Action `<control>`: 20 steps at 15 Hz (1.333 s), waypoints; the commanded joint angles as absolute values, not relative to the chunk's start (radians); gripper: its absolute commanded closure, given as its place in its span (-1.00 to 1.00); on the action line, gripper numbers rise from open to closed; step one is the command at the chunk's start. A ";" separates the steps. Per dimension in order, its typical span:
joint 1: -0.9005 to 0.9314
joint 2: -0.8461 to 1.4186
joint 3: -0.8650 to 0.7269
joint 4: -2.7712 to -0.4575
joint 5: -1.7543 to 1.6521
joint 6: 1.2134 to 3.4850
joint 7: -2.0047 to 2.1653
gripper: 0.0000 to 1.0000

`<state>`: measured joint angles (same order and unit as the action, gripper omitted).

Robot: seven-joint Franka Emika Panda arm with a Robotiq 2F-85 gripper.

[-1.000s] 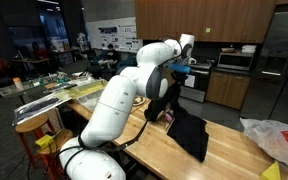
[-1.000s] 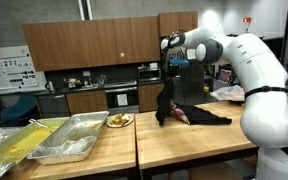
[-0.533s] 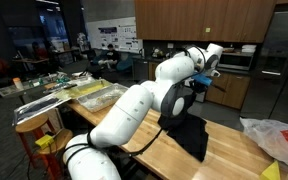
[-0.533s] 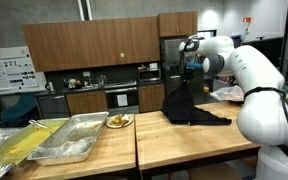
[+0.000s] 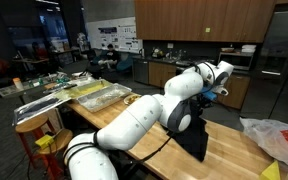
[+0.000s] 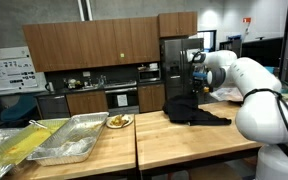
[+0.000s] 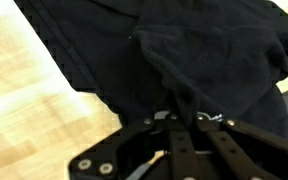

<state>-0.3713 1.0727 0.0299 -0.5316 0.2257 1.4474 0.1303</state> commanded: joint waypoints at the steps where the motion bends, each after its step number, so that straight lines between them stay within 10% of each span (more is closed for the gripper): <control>1: -0.369 1.166 0.019 -0.415 0.231 1.391 0.233 0.98; 5: -0.326 1.227 -0.020 -0.360 0.169 1.419 0.309 0.95; 7: -0.293 1.250 -0.052 -0.334 0.112 1.434 0.338 0.39; 20: -0.186 1.177 -0.073 -0.415 0.012 1.810 0.325 -1.00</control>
<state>-0.1880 1.2013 -0.0919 -0.4061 -0.0050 1.7465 0.3425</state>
